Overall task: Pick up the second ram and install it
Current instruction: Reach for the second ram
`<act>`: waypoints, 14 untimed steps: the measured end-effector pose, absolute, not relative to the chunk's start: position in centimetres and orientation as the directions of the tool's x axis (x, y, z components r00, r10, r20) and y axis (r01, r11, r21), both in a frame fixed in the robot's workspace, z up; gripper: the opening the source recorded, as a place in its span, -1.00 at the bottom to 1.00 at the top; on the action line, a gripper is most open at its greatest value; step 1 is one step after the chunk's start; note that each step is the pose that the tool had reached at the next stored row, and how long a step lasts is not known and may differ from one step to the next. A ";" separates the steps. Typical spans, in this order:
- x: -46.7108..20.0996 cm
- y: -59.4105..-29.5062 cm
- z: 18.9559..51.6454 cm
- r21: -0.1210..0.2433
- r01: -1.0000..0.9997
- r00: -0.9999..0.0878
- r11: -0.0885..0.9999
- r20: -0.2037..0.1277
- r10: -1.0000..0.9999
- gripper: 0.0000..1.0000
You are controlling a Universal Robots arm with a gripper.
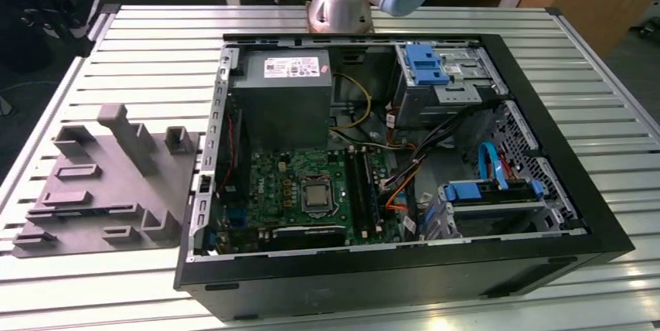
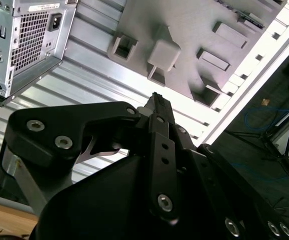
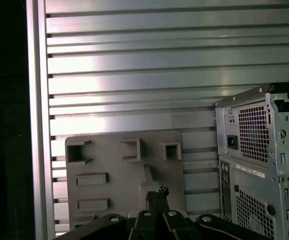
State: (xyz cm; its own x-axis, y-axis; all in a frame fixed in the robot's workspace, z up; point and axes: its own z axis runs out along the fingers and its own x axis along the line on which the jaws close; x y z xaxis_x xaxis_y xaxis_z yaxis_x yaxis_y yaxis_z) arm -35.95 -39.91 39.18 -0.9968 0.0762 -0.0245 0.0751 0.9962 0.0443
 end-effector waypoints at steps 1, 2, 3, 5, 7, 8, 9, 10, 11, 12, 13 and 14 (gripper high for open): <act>-36.1 -39.9 39.2 0.044 0.075 -0.997 0.996 -0.024 0.076 -0.80; -36.3 -39.9 39.2 0.044 0.075 -0.997 0.996 -0.024 0.076 -0.80; -36.4 -39.9 39.2 0.044 0.075 -0.997 0.996 -0.024 0.076 -0.80; -36.6 -40.0 39.1 0.044 0.075 -0.997 0.996 -0.024 0.076 -0.80; -36.8 -40.1 39.0 0.044 0.075 -0.997 0.996 -0.024 0.076 -0.80; -36.9 -40.1 38.9 0.044 0.075 -0.997 0.996 -0.024 0.076 -0.80; -37.0 -40.2 38.9 0.044 0.075 -0.997 0.996 -0.024 0.076 -0.80; -37.1 -40.3 38.8 0.044 0.075 -0.997 0.996 -0.024 0.076 -0.80; -37.2 -40.3 38.7 0.044 0.075 -0.997 0.996 -0.025 0.076 -0.80; -37.3 -40.4 38.7 0.044 0.075 -0.997 0.996 -0.024 0.076 -0.80; -37.4 -40.5 38.6 0.044 0.075 -0.997 0.996 -0.024 0.076 -0.80; -37.5 -40.6 38.5 0.044 0.075 -0.997 0.996 -0.024 0.076 -0.80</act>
